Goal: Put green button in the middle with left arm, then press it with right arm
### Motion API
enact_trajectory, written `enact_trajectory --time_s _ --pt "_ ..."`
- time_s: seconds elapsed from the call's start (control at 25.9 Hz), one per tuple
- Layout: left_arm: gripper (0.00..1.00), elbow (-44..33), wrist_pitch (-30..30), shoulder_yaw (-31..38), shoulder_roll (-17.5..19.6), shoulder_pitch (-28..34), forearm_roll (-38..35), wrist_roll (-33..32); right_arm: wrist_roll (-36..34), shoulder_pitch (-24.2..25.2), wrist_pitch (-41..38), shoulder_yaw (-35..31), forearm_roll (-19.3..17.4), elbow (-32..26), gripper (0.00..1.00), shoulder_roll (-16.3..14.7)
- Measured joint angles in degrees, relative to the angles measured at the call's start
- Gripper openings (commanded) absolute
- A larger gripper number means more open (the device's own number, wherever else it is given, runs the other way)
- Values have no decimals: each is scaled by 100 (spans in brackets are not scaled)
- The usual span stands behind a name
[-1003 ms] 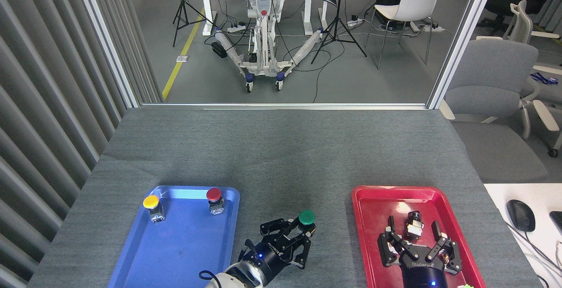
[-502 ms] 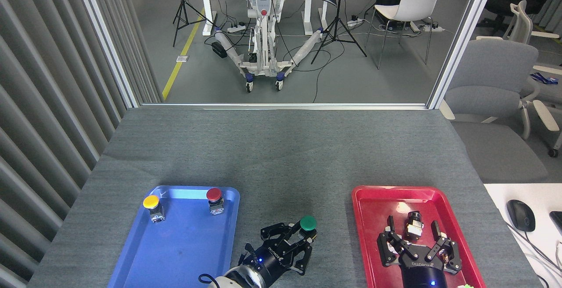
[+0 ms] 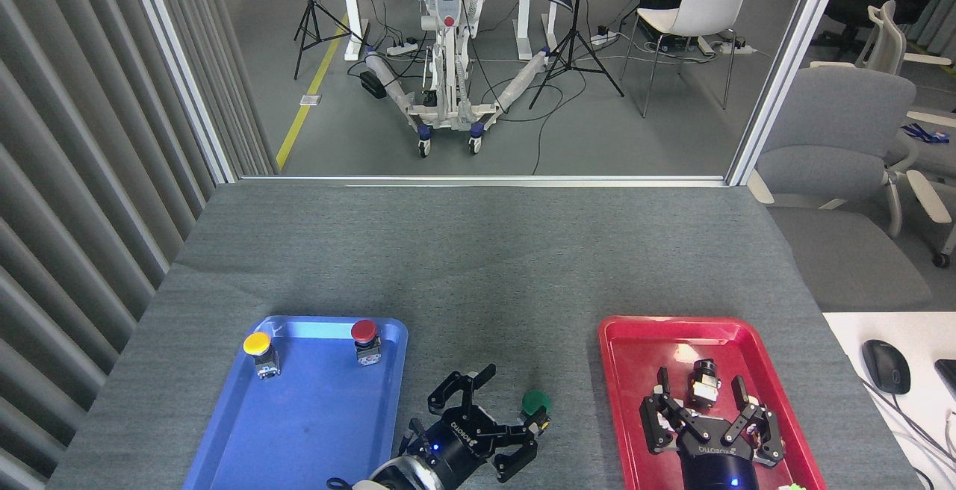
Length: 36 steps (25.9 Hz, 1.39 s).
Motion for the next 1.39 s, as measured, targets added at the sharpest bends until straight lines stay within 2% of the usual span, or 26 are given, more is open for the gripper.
enact_trajectory --time_s 0.23,0.39,0.46,0.58,0.66,0.73,0.89,1.0,1.39 --pt "99 -1545 216 584 607 975 194 -40 -5 -37 6 5 7 -6 100 11" --pt "99 -2129 567 1491 739 1639 241 -61 -19 -49 4 24 12 -5 100 -7" --pt "99 -2334 845 1990 737 1854 293 -111 -20 -49 -25 36 15 -2 97 -13" --pt "99 -2501 1174 2600 754 2017 554 -376 -23 -20 -136 196 25 -1 71 -26" --pt "99 -2532 1239 2785 799 2049 735 -617 -23 13 -285 410 33 -2 49 -53" --pt "99 -2545 1278 2882 849 2041 917 -858 -23 46 -412 628 42 -16 34 -79" --pt "99 -2594 1308 2963 891 1983 1511 -1182 -25 52 -511 965 103 -16 16 -105" --pt "99 -2621 1302 2968 935 1952 1847 -1228 -25 48 -535 1179 178 -6 9 -107" --pt "99 -2643 1351 3002 1089 1946 2047 -1151 -47 -59 -500 1476 543 298 8 -4"
